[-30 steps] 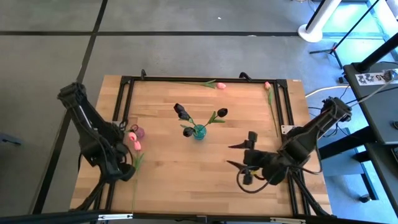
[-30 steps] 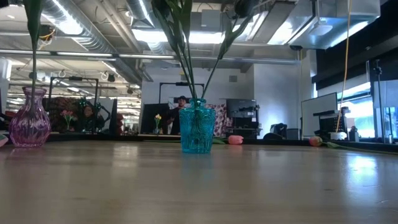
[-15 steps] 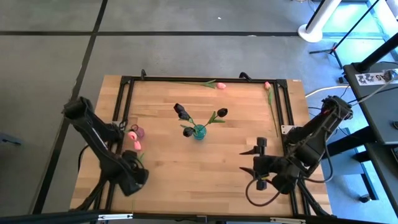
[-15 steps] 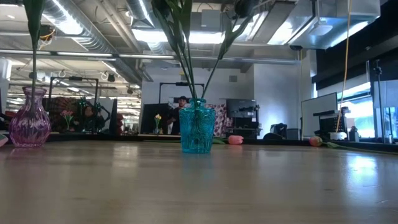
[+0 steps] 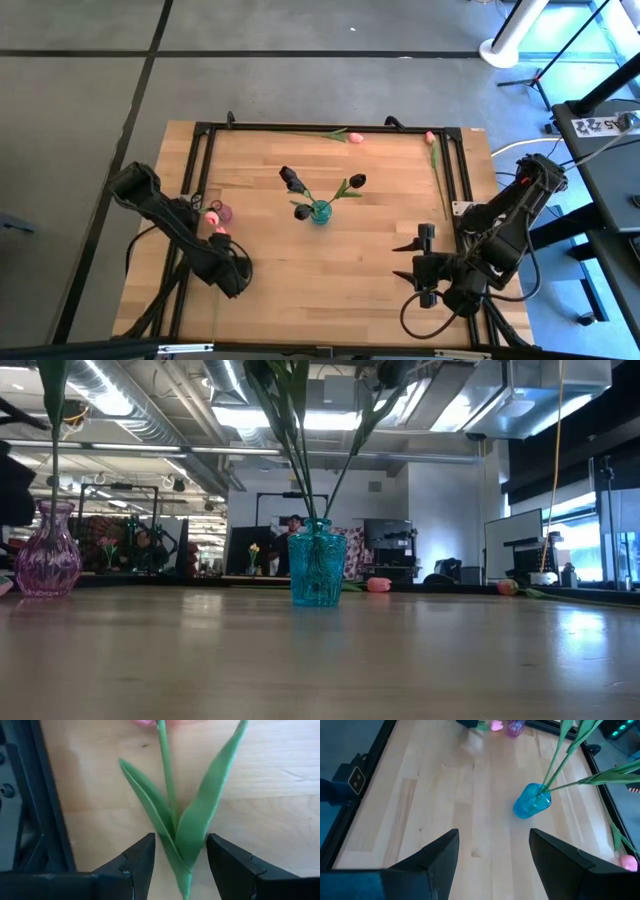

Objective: Sort flowers into vase by color
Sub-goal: Put the bottom pink tulip into the pink vase

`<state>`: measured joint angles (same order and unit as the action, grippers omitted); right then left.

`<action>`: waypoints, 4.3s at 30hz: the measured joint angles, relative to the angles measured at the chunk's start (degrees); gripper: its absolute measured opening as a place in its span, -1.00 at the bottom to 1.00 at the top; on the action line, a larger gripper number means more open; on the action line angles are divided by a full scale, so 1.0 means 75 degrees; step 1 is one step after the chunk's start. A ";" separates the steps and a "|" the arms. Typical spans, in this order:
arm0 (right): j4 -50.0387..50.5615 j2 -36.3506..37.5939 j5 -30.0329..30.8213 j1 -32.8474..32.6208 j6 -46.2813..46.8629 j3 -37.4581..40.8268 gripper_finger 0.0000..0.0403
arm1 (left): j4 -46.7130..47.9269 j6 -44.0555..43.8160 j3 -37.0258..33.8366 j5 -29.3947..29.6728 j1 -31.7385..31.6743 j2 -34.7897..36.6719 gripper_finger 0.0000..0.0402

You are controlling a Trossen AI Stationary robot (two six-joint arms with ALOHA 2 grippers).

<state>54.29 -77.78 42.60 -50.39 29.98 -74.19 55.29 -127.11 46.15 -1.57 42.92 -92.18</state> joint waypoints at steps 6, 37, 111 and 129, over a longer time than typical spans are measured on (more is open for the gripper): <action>-0.0006 -0.0005 -0.0028 0.0003 0.0000 0.0000 0.20 | -0.0188 -0.0002 -0.0352 -0.0087 -0.0044 0.0044 -0.25; -0.0213 0.0026 -0.2154 -0.0251 0.0950 0.1064 0.20 | 0.0251 0.1629 0.2093 0.3387 0.2303 0.0597 -0.98; -0.0488 0.0356 -0.2031 0.2239 0.1137 0.1058 0.20 | 0.0698 1.1519 0.1207 0.9580 -0.1304 0.7424 -0.99; -0.0493 0.0356 -0.1684 0.2428 0.0947 0.1058 0.20 | 0.0741 1.0517 0.0078 0.9167 -0.1298 0.7644 -0.98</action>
<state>50.59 -75.11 29.98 -32.18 37.08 -66.26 60.85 -48.23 46.73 67.18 33.19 -34.85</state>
